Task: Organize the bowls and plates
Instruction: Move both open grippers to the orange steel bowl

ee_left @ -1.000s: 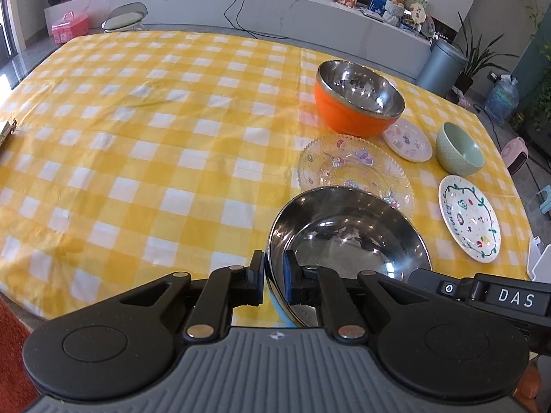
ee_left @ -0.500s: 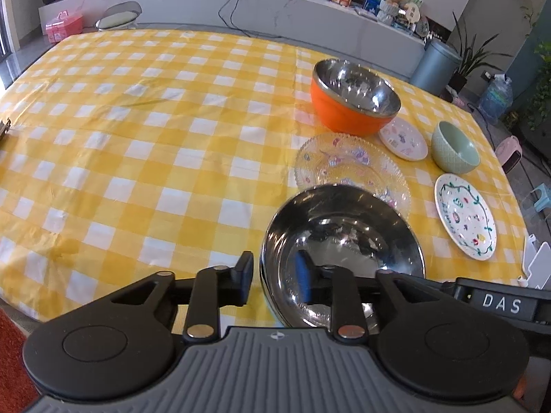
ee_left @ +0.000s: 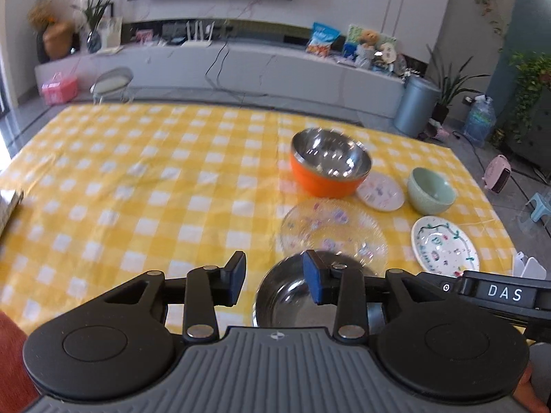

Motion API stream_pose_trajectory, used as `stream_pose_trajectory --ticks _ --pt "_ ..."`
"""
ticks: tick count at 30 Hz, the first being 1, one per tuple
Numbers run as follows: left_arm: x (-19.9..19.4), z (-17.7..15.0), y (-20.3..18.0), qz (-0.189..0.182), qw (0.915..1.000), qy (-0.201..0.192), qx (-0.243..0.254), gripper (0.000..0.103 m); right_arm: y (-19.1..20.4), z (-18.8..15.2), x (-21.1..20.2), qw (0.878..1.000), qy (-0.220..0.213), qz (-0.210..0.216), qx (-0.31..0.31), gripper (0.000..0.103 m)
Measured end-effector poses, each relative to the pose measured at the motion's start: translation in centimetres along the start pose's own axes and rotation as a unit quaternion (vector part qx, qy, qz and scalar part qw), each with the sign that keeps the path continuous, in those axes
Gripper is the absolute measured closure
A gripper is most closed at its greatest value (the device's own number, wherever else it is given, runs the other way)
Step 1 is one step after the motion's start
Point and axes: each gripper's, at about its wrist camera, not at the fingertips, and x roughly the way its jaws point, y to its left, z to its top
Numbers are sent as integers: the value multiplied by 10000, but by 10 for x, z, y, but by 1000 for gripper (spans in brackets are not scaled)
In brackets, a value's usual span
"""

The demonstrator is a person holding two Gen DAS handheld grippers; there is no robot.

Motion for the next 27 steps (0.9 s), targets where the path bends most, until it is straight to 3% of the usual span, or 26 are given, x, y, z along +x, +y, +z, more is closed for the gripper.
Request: stream_pose_trajectory --ticks 7,13,20,27 --pt "0 25 -19 -37 9987 -247 447 60 5 21 -12 9994 -307 -72 -138 46" --pt "9 53 -30 -66 9970 -382 671 48 17 52 -16 9975 -608 -117 -338 40" --pt "34 85 -29 -131 9979 -338 534 41 27 92 -5 9941 -915 -201 -540 33" --pt "65 107 -21 -236 9987 -276 361 25 18 128 33 9959 -788 -314 -323 33"
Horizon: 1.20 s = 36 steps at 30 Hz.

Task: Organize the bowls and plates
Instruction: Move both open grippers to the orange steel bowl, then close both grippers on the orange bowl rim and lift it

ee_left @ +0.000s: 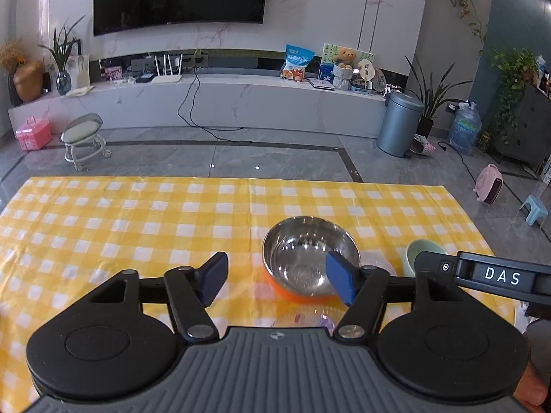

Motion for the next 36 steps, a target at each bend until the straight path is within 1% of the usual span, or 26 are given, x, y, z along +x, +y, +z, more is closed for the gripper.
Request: stream_pose_trajectory --ticks 5,9,14,19,22,26,28,29,34,36 --pt "29 5 10 -128 9995 177 -229 24 -5 15 32 9998 133 -24 109 33" --pt "52 8 14 -199 9991 301 -241 24 -6 24 56 9997 182 -42 168 33" --pt "80 14 19 -182 9983 441 -324 22 -13 29 85 9989 266 -21 379 33" --pt "101 17 26 -273 9969 518 -529 21 -20 28 104 9982 385 -191 409 34" --pt "112 17 29 -330 9960 572 -597 21 -27 26 113 9970 519 -194 537 38" --pt "125 14 33 -422 9939 720 -717 21 -34 24 123 9953 649 -158 707 39" --pt "130 13 34 -423 9933 771 -749 21 -35 21 126 9950 686 -100 723 44" --pt "131 11 34 -420 9932 787 -743 22 -34 20 128 9947 726 -79 720 45" --pt "140 4 31 -377 9930 970 -555 37 -27 12 138 9942 874 64 621 56" --pt "143 1 28 -349 9930 1029 -470 47 -22 9 141 9941 930 84 547 59"
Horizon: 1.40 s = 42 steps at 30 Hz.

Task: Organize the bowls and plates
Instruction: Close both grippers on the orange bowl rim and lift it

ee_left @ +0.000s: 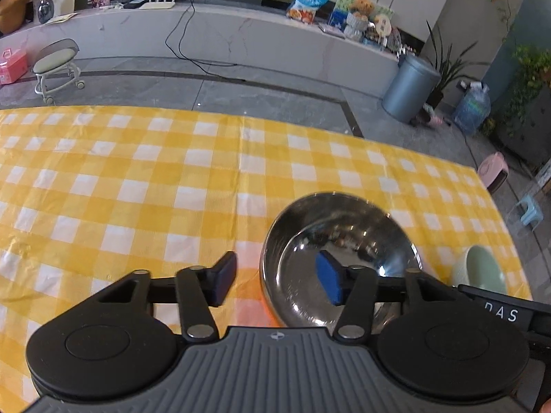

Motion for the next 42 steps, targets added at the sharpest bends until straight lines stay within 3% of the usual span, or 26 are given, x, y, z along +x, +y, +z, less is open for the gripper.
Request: stream_pose_trajectory --ticks 5,10,15,24,42 --pt "5 -3 -5 57 9996 161 206 68 7 -6 5 9999 46 30 -108 68" --pt "8 -4 -10 183 9990 300 261 77 8 -8 4 9997 66 195 -136 85" --pt "6 -4 -13 320 9983 354 325 91 9 -9 3 9997 74 200 -130 86" --pt "-28 -3 -15 446 9986 80 256 91 18 -9 -14 9995 21 276 -181 89" --pt "-145 -12 -14 668 9952 -686 -199 91 64 -25 -120 9925 -344 943 -699 90"
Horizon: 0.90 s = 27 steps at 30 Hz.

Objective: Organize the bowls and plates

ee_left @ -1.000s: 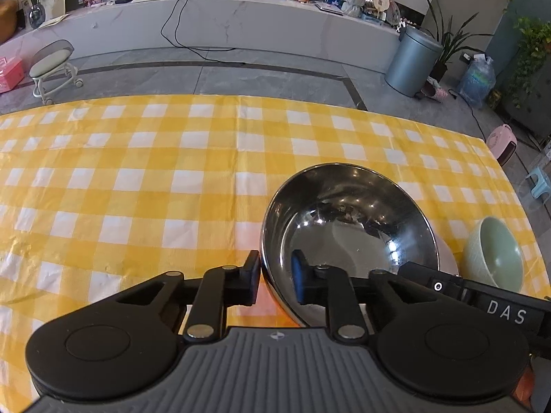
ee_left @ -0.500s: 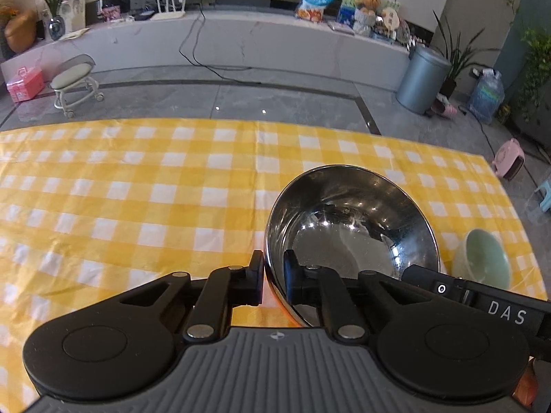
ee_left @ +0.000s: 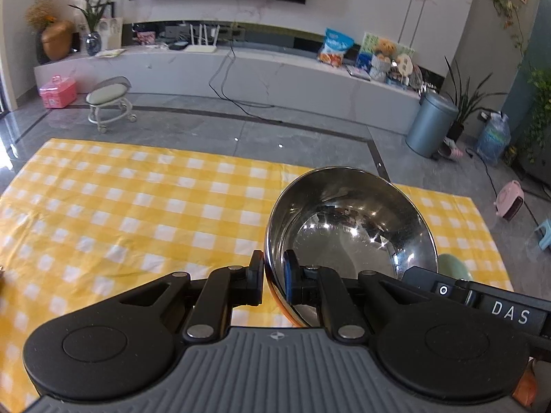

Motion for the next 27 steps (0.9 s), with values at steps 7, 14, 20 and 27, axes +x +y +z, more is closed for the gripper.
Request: stream_pose_trajectory --ticks 7,14,20,27 --pt "-42 -9 8 11 9998 -155 -156 91 20 -14 -40 9998 96 152 -48 90" --pt "-66 -38 18 -126 9995 -53 -287 91 25 -47 -75 9998 187 115 8 90" --pt "-75 -75 27 -291 9983 128 -485 91 15 -81 -96 9994 271 61 211 90" --pt "-79 -106 37 -501 9952 361 -756 91 7 -113 -114 9990 205 -42 396 90"
